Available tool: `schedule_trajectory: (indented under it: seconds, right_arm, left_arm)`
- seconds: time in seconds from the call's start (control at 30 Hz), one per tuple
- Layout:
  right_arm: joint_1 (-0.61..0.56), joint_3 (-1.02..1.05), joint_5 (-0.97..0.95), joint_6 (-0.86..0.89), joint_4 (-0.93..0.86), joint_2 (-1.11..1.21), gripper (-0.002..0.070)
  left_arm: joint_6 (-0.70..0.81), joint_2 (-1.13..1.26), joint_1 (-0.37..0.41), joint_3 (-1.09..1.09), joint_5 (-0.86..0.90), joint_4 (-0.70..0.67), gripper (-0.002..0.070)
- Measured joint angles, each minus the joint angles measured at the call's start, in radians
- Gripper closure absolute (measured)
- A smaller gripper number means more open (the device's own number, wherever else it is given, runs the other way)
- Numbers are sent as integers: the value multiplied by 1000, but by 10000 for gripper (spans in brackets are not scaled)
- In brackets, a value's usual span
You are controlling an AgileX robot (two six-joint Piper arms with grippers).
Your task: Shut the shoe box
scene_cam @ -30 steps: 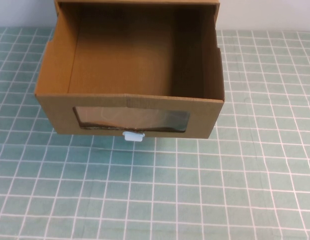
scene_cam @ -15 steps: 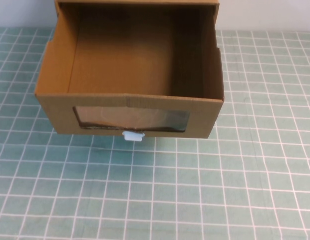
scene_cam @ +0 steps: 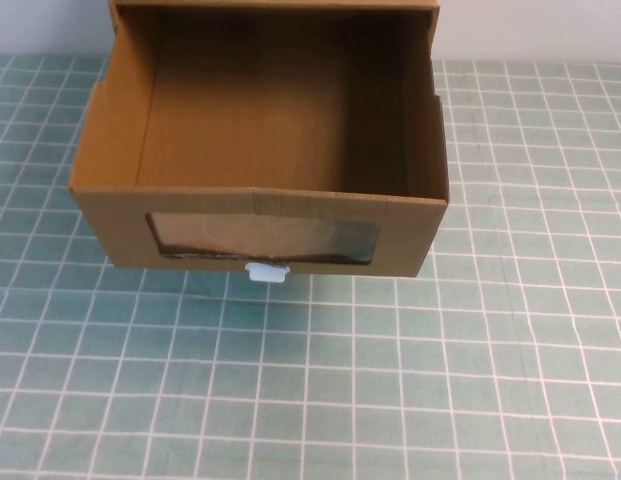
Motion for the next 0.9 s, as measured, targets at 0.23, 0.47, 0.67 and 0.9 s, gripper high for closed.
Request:
schedule_trajectory:
  seconds: [0.23, 0.47, 0.67, 0.9]
  right_arm:
    - [142, 0, 61, -304, 130, 158, 690]
    - [342, 0, 103, -634, 310, 277, 690]
    - [535, 0, 109, -788, 357, 352, 690]
    - [616, 0, 102, -861, 365, 449, 690]
  left_arm:
    - [351, 223, 0, -78, 52, -276, 680]
    - [698, 537, 0, -297, 175, -636, 680]
    - [758, 804, 0, -526, 228, -741, 680]
    - [780, 1086, -55, -762, 260, -771, 680]
